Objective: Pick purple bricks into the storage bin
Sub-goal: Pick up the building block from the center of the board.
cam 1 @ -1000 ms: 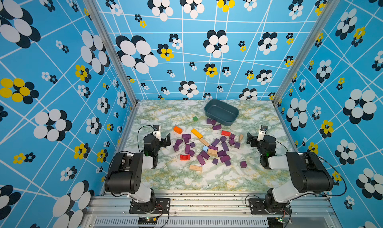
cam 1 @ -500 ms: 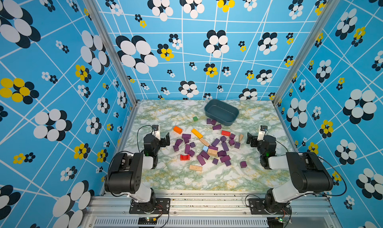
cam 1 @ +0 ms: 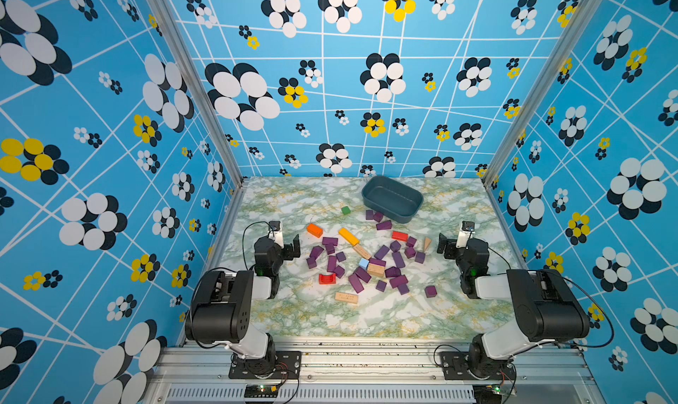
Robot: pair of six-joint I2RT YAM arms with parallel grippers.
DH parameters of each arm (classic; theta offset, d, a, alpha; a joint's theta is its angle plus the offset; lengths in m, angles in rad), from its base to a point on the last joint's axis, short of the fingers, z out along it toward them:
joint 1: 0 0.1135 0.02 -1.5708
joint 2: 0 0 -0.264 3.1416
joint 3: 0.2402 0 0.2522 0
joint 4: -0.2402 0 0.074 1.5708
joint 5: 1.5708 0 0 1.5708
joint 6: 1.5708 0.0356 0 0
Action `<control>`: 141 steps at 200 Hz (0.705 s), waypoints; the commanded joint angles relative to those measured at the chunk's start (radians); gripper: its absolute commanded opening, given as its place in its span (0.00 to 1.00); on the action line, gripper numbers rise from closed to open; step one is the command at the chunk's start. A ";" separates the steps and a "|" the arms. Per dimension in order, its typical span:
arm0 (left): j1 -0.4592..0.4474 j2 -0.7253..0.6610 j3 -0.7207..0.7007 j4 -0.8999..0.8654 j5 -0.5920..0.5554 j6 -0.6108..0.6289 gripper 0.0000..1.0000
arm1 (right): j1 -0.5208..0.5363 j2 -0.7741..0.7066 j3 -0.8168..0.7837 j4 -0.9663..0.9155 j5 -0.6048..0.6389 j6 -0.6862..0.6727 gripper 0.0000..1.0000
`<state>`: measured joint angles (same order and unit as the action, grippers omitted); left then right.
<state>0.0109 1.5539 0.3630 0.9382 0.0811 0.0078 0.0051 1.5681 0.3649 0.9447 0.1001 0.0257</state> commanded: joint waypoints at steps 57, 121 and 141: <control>-0.092 -0.117 0.121 -0.279 -0.158 0.049 1.00 | -0.001 -0.211 -0.007 -0.132 0.133 0.049 0.99; -0.308 -0.268 0.265 -0.617 -0.325 0.062 0.99 | 0.002 -0.487 0.168 -0.636 -0.043 0.107 0.94; -0.403 -0.279 0.319 -0.721 -0.342 0.065 0.99 | 0.015 -0.481 0.228 -0.767 -0.131 0.137 0.94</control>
<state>-0.3054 1.3045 0.6106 0.4026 -0.2111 0.0540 0.0059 1.0882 0.5304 0.4202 0.0944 0.1032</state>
